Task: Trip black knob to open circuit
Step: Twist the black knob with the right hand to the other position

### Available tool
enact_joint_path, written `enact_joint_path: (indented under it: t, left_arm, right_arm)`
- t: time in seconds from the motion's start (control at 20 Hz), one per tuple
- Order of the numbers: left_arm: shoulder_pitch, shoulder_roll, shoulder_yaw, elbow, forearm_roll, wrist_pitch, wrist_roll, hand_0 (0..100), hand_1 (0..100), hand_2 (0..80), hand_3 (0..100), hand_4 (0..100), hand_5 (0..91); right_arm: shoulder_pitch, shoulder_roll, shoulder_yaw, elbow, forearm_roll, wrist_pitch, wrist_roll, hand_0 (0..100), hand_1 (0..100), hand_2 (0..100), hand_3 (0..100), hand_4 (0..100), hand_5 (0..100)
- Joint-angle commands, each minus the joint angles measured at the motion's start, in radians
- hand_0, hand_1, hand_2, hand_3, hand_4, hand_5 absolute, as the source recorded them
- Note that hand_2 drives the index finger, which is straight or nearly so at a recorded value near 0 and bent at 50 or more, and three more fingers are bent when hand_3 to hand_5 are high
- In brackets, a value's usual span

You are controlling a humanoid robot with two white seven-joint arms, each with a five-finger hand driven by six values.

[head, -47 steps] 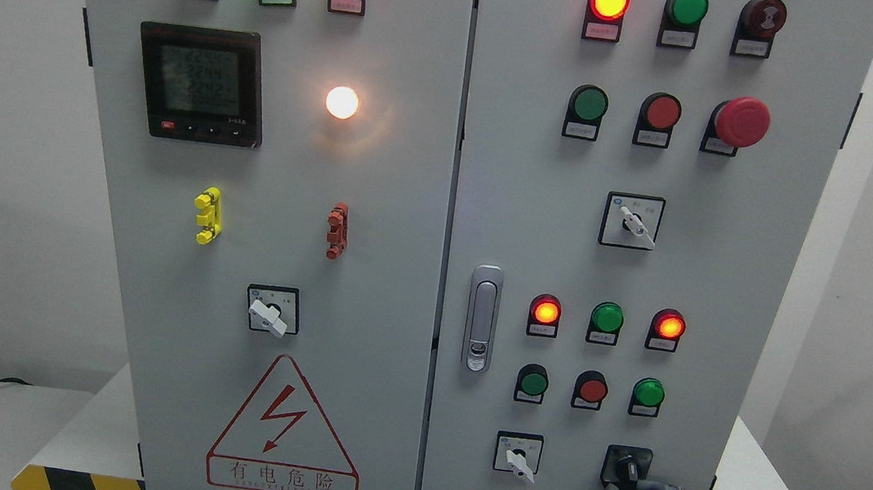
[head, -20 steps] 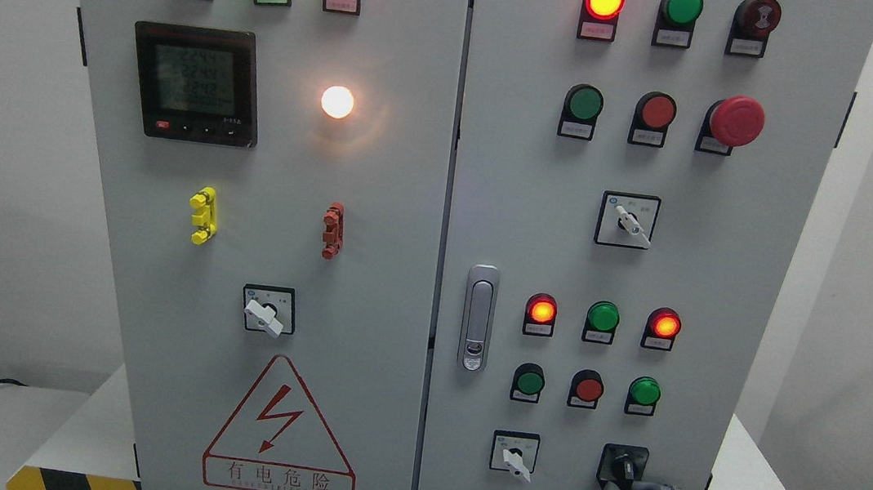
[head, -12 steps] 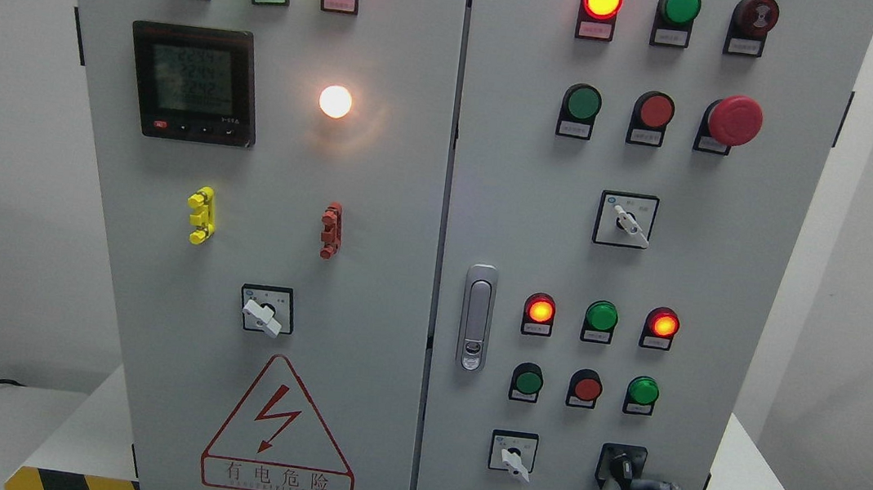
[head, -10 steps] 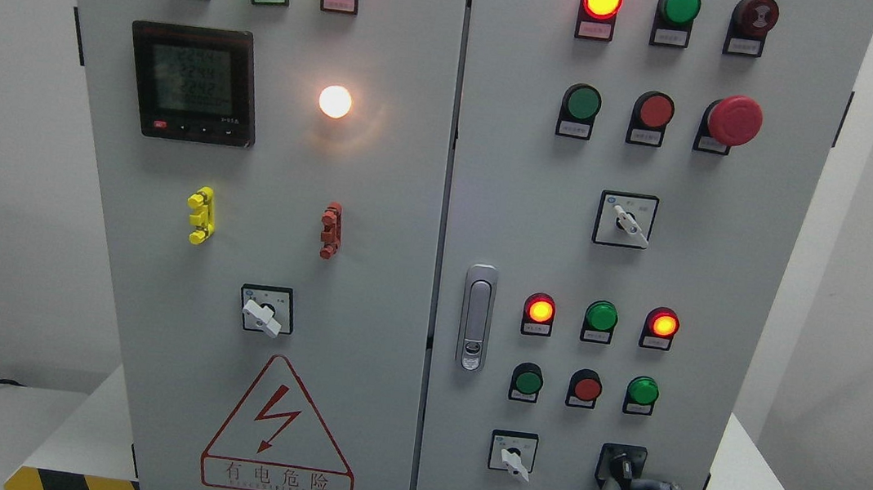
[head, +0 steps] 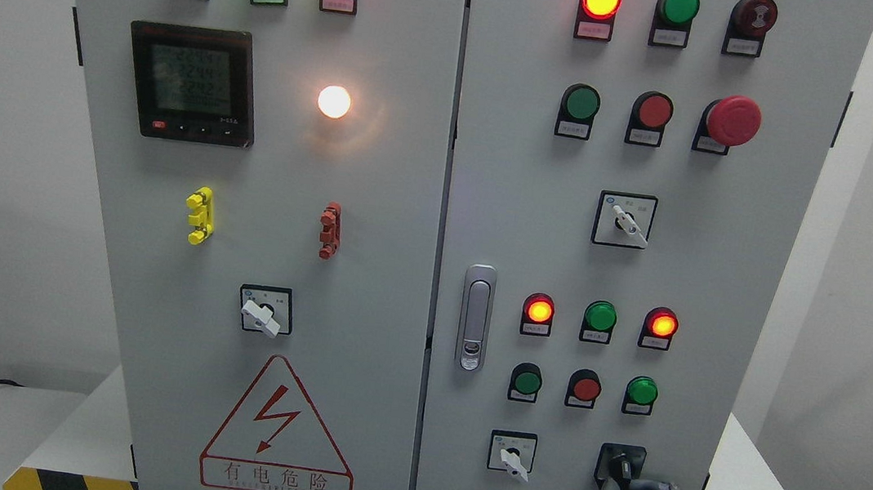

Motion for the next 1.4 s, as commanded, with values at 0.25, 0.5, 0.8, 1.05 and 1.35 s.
enact_joint_path:
  t: [0.25,0.5,0.8,1.05,1.35]
  left_arm:
    - [0.000,0.001,0.000,-0.001,-0.031,0.001,0.000,12,39,0.0,0,0,0.0]
    - [0.000,0.001,0.000,-0.001,-0.031,0.001,0.000,12,39,0.0,0,0,0.0]
    - [0.000,0.001,0.000,0.001,-0.031,0.001,0.000,12,39,0.0,0,0,0.0]
    - [0.000,-0.001,0.000,-0.001,-0.031,0.001,0.000,12,39,0.0,0,0,0.0]
    - [0.000,-0.001,0.000,-0.001,-0.031,0.001,0.000,12,39,0.0,0,0,0.0]
  right_arm:
    - [0.000,0.001,0.017,0.003,0.000,0.003,0.003,33,69,55,87,86,98]
    - [0.000,0.001,0.022,0.003,-0.001,0.005,0.006,33,68,55,87,86,98]
    - [0.000,0.001,0.023,0.003,-0.002,0.005,0.007,33,66,56,87,86,98]
    - [0.000,0.001,0.023,0.003,-0.002,0.005,0.007,33,66,57,88,87,98]
    - [0.000,0.001,0.031,0.002,-0.002,0.005,0.009,32,66,57,89,87,98]
